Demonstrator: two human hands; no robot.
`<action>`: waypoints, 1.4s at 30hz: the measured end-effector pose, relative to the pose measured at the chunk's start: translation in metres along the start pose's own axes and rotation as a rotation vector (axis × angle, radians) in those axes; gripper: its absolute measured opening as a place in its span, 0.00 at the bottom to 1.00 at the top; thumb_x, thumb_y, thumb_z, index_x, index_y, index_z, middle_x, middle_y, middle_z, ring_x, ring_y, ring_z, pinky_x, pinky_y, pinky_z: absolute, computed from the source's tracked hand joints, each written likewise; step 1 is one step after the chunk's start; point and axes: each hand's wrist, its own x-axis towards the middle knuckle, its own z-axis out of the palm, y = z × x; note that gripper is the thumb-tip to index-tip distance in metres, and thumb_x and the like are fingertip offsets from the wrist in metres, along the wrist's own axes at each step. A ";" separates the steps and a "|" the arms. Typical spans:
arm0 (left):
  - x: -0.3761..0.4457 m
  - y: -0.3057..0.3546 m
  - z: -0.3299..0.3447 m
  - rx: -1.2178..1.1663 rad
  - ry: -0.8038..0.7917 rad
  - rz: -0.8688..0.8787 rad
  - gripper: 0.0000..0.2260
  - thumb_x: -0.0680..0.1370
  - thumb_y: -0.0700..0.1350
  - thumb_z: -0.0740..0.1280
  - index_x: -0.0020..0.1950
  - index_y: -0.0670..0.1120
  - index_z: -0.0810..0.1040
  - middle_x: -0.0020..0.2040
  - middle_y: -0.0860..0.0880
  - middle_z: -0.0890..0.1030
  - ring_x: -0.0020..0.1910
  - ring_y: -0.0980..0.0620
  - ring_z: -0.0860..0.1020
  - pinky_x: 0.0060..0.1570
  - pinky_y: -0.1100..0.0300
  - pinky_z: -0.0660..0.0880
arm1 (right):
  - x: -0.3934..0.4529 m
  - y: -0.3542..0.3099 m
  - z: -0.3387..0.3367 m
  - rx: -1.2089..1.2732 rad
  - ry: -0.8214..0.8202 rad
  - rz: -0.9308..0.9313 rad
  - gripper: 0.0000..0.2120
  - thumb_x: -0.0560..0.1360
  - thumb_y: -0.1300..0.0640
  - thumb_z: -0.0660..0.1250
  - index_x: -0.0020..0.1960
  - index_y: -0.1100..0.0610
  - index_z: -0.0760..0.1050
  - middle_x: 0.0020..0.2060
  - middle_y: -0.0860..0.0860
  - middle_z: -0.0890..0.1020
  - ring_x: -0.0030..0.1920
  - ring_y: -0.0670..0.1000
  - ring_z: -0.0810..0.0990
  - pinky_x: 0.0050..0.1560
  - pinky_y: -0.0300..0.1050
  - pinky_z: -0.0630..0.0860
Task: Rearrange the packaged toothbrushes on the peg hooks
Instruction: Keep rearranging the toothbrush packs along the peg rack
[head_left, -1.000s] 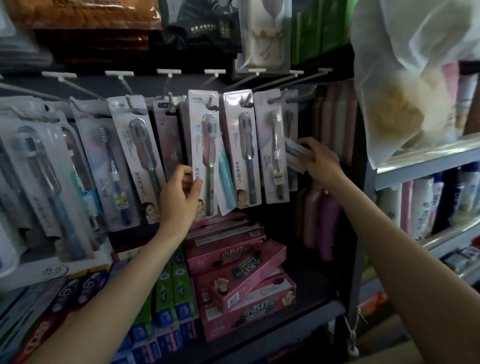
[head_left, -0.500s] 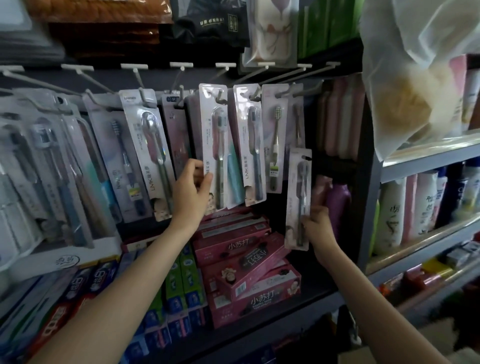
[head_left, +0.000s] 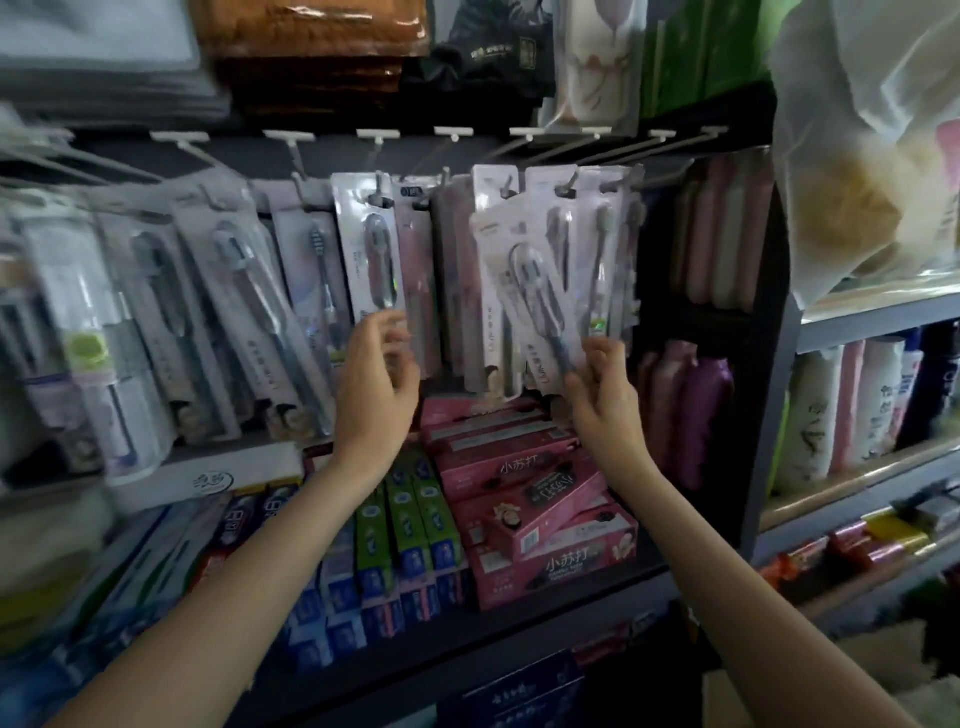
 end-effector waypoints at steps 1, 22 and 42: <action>0.000 -0.002 -0.012 0.018 0.051 0.043 0.12 0.77 0.35 0.61 0.60 0.41 0.70 0.49 0.50 0.73 0.44 0.57 0.73 0.42 0.75 0.69 | 0.001 -0.006 0.007 -0.037 -0.037 -0.068 0.11 0.77 0.66 0.57 0.59 0.62 0.64 0.37 0.44 0.72 0.36 0.36 0.75 0.34 0.27 0.68; 0.001 -0.055 -0.110 0.087 0.199 -0.120 0.16 0.78 0.36 0.61 0.65 0.41 0.67 0.58 0.51 0.69 0.56 0.58 0.69 0.55 0.69 0.67 | 0.031 -0.057 0.091 0.043 -0.183 0.089 0.12 0.79 0.61 0.58 0.62 0.59 0.65 0.43 0.52 0.75 0.39 0.50 0.74 0.37 0.41 0.69; 0.010 -0.076 -0.139 0.026 -0.002 -0.221 0.15 0.76 0.39 0.65 0.63 0.43 0.71 0.55 0.53 0.74 0.52 0.60 0.73 0.52 0.72 0.68 | 0.034 -0.119 0.141 0.074 -0.381 -0.206 0.27 0.77 0.67 0.59 0.72 0.50 0.59 0.42 0.44 0.74 0.30 0.42 0.73 0.29 0.34 0.71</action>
